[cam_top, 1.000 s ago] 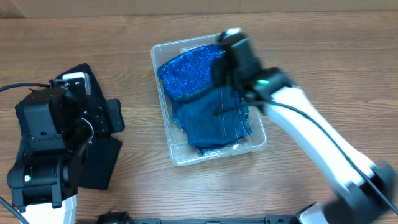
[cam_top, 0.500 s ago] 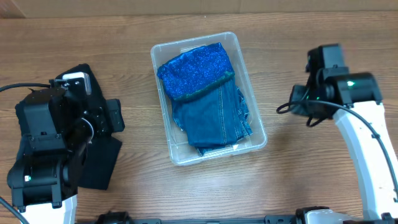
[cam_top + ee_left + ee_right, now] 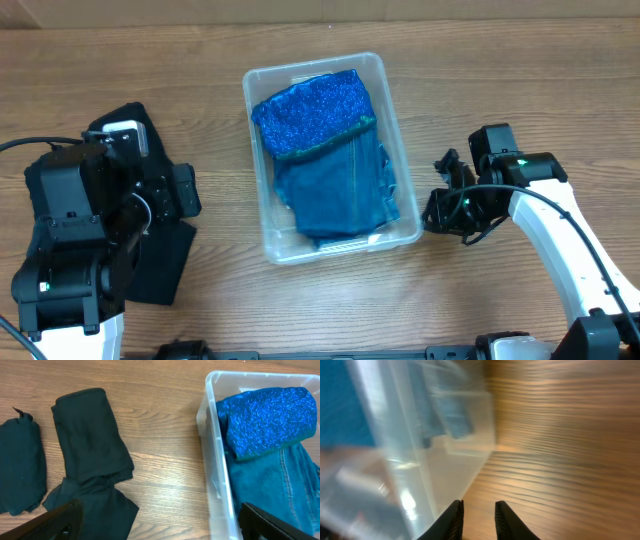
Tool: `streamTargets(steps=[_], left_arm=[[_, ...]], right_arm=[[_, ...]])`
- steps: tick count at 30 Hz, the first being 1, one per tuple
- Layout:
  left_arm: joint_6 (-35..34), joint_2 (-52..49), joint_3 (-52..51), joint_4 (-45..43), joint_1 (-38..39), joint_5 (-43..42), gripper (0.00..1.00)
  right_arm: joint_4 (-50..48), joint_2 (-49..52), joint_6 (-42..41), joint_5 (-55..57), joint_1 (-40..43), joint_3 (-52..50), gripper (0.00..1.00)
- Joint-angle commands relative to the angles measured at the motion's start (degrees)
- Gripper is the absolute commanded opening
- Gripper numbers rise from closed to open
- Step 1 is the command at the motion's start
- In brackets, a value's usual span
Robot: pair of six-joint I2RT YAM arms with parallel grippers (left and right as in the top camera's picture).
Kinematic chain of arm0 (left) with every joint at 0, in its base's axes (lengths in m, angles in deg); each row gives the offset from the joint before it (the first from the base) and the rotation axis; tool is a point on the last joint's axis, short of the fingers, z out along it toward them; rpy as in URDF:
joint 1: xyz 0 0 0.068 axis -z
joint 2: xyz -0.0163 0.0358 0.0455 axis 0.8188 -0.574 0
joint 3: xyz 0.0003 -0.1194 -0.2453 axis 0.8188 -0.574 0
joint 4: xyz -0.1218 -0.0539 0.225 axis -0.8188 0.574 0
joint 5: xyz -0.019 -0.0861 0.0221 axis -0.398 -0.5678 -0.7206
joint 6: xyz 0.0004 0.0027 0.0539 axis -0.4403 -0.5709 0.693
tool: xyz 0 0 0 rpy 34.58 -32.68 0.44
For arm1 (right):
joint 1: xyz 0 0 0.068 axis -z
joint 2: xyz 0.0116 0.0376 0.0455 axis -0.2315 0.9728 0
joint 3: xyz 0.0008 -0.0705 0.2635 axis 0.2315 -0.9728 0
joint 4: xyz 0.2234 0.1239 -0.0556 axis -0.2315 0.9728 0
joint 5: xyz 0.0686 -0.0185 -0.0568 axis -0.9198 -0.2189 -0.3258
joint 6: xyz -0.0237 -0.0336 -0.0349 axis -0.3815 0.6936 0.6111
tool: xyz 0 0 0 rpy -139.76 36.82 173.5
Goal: Pack container
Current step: 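Withdraw the right gripper to the right side of the table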
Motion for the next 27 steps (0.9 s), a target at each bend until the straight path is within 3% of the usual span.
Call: streamTargets(steps=[1,9,11,14,18,20,22,23,27], left_arm=[[0.66,0.39,1.01,0.17,0.35,0.79,1.0],[0.66,0.39,1.01,0.61,0.35,0.79,1.0],[0.66,0.39,1.01,0.61,0.35,0.81,1.0],[0.66,0.42,1.01,0.57,0.35,1.25,1.0],[0.63,1.33,1.38,0.66,0.35,4.07,1.0],[0.59,2.29,2.38,0.55,0.31,7.63,1.0],[0.15,2.75,3.39,0.35,0.24,11.13,1.0],[-0.7,2.78,4.13,0.37,0.24,13.55,1.0],[-5.07,2.71,4.7,1.81,0.24,14.91,1.0]], right_arm=[[-0.28,-0.15,8.35,-14.05,-0.39,0.09,0.26],[-0.76,-0.15,8.28,-14.8,-0.39,0.09,0.26],[-1.11,-0.15,8.09,-13.07,-0.37,0.09,0.31],[-3.17,-0.17,2.16,-3.76,-0.11,0.15,0.39],[-3.26,-0.2,-12.24,17.79,2.08,2.75,0.44],[-0.92,-0.35,-14.64,23.19,4.74,6.05,0.56],[0.52,-0.35,-14.4,23.82,6.73,8.48,0.82],[1.2,-0.35,-14.21,23.76,8.0,9.88,0.9],[1.95,-0.31,-14.23,22.49,10.45,11.26,1.0]])
